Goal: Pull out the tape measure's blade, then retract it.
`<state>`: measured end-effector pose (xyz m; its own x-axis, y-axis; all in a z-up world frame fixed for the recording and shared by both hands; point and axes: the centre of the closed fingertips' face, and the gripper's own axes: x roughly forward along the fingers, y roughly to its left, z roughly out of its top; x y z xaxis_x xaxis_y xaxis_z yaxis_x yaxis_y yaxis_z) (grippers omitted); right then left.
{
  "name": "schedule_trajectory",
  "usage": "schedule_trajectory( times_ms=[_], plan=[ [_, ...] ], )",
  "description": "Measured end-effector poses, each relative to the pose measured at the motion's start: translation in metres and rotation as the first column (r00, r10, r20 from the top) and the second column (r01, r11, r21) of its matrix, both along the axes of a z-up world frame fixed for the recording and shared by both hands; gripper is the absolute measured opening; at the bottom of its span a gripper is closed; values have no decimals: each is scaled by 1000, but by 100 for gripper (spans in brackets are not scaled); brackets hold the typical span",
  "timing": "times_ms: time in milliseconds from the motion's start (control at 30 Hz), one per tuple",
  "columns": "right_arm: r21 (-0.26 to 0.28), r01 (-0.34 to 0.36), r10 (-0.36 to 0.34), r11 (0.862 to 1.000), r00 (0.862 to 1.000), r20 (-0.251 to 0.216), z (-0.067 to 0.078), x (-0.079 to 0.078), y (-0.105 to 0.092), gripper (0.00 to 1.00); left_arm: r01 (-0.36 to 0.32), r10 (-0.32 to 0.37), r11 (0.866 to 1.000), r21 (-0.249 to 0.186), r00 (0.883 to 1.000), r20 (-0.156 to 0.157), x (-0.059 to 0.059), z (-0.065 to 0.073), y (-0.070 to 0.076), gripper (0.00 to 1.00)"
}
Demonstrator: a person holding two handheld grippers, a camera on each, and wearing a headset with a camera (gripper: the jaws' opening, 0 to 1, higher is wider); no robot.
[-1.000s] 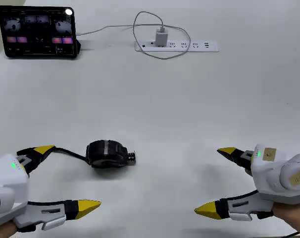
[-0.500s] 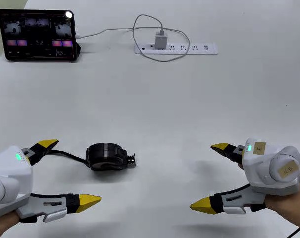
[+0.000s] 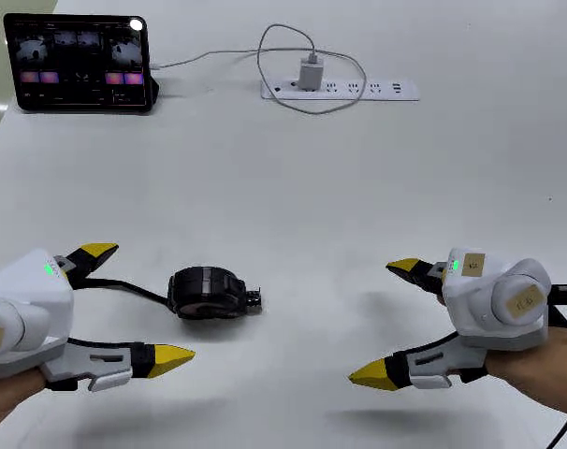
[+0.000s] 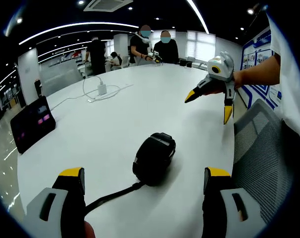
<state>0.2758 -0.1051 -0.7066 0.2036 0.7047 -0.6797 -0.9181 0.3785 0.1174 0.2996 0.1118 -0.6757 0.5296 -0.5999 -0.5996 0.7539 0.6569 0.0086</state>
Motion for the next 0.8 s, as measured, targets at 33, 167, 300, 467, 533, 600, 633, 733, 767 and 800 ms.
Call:
schedule_trajectory(
  times_ms=[33, 167, 300, 467, 533, 600, 633, 733, 767, 800],
  plan=[
    [-1, -7, 7, 1000, 1000, 1, 0, 1, 2, 93, 6, -6, 1000, 1, 1000, 0, 0, 0, -1, 98],
    [0, -24, 24, 1000, 1000, 5, 1, 4, 7, 93, 25, -25, 1000, 13, 1000, 2, 3, -1, -3, 98],
    [-1, -43, 43, 999, 999, 11, 1, 9, 13, 93, 49, -49, 999, 25, 999, 1, 5, -2, -5, 97],
    [-5, -65, 65, 998, 998, 14, 0, 13, 19, 93, 71, -72, 997, 37, 997, 8, 8, -2, -8, 94],
    [-7, -74, 74, 997, 997, 16, 0, 14, 21, 92, 81, -81, 996, 46, 997, 6, 9, -3, -9, 94],
    [-7, -80, 80, 997, 997, 16, -1, 16, 23, 92, 93, -93, 994, 53, 996, 6, 10, -4, -10, 93],
    [-7, -84, 84, 996, 996, 16, -1, 16, 23, 92, 98, -99, 994, 57, 995, 4, 10, -5, -11, 92],
    [-15, -103, 103, 995, 994, 22, -1, 17, 27, 92, 114, -115, 990, 81, 993, 11, 11, -7, -12, 90],
    [-17, -109, 110, 994, 994, 23, -1, 18, 28, 92, 124, -125, 988, 88, 992, 12, 11, -8, -13, 89],
    [-18, -113, 114, 993, 993, 24, -1, 18, 29, 92, 127, -129, 987, 96, 992, 13, 12, -9, -13, 87]
  ],
)
